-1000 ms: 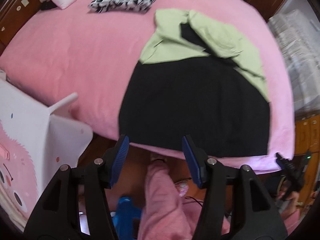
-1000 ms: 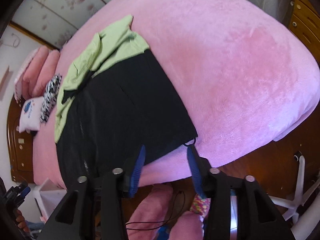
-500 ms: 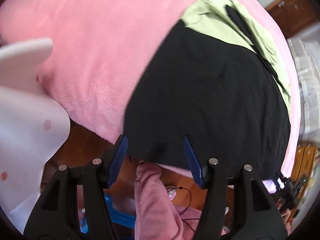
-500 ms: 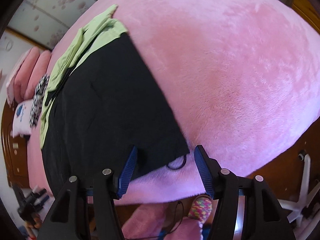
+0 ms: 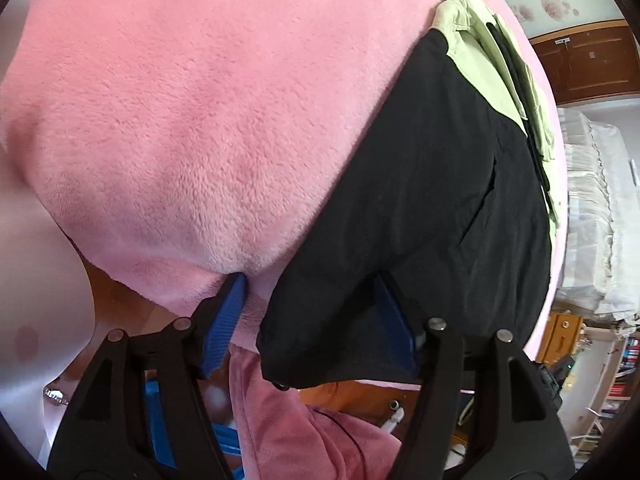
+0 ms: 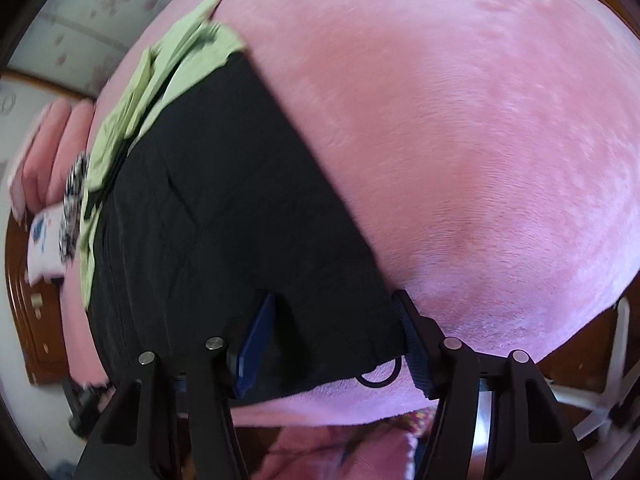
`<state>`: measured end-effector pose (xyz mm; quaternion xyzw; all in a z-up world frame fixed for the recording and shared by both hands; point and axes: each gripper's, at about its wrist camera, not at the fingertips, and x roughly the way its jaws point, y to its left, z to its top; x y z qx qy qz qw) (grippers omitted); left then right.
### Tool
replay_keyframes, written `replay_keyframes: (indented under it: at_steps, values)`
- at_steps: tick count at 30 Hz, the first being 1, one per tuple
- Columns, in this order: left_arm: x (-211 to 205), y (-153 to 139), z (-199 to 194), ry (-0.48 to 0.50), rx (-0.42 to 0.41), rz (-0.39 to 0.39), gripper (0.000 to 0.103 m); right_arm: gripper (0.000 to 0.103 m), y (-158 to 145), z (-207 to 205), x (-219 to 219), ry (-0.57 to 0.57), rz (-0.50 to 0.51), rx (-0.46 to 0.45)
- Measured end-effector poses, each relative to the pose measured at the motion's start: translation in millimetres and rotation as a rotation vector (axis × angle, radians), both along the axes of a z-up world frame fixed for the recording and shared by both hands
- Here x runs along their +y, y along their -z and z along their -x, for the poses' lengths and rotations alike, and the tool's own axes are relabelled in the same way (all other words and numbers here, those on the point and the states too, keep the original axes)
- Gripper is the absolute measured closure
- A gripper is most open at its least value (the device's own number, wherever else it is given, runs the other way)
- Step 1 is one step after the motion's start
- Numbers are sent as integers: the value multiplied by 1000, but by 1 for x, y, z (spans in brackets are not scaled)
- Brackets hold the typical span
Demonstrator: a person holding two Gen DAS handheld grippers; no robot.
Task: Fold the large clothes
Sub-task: 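Grasp the black hem with both tools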
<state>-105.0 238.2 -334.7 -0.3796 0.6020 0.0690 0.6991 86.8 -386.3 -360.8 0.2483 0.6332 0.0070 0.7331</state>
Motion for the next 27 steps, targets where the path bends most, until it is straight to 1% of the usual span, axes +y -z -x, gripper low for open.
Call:
replay_keyframes:
  at_steps: [1, 2, 4, 5, 7, 8, 9, 10, 12, 13, 14, 15, 16, 17, 19, 22, 25, 27]
  values:
    - [1, 2, -1, 3, 6, 5, 41, 46, 1, -2, 1, -13, -8, 11]
    - [1, 2, -2, 11, 17, 4, 41, 50, 1, -4, 2, -16, -21, 25]
    - [0, 2, -6, 26, 49, -5, 41, 55, 1, -6, 1, -4, -46, 45]
    - [-1, 0, -8, 27, 64, -6, 43, 58, 1, -6, 1, 4, -53, 57]
    - [-8, 1, -9, 23, 111, 33, 46, 59, 1, -7, 1, 22, -63, 87]
    - [-11, 1, -9, 27, 127, 41, 47, 60, 0, -9, 2, 32, -88, 94]
    - [-17, 2, -10, 49, 157, 44, 48, 63, -1, -9, 3, 38, -120, 94]
    - [-22, 1, -11, 64, 167, 39, 53, 66, -1, -10, 5, 41, -153, 92]
    - [-32, -5, -14, 111, 184, -22, 62, 69, -3, -15, 13, 44, -174, 89]
    - [-35, -9, -14, 121, 183, -53, 70, 71, -6, -17, 18, 39, -184, 79]
    - [-37, -12, -15, 114, 186, -68, 76, 74, -8, -19, 21, 33, -192, 69]
    - [-37, -14, -15, 103, 192, -74, 80, 75, -10, -21, 25, 27, -198, 62]
    - [-38, -17, -15, 97, 193, -73, 88, 76, -13, -23, 28, 20, -200, 59]
    - [-38, -23, -15, 91, 187, -66, 90, 77, -16, -25, 31, 12, -207, 53]
    - [-36, -35, -14, 82, 166, -66, 92, 79, -21, -26, 35, 10, -206, 38]
    - [-39, -49, -19, 79, 152, -51, 93, 80, -29, -23, 38, 43, -226, 20]
    - [-42, -78, -29, 84, 76, -8, 93, 81, -38, -18, 35, 121, -269, 25]
    - [-50, -100, -40, 91, 31, 21, 94, 81, -48, -17, 34, 177, -318, 12]
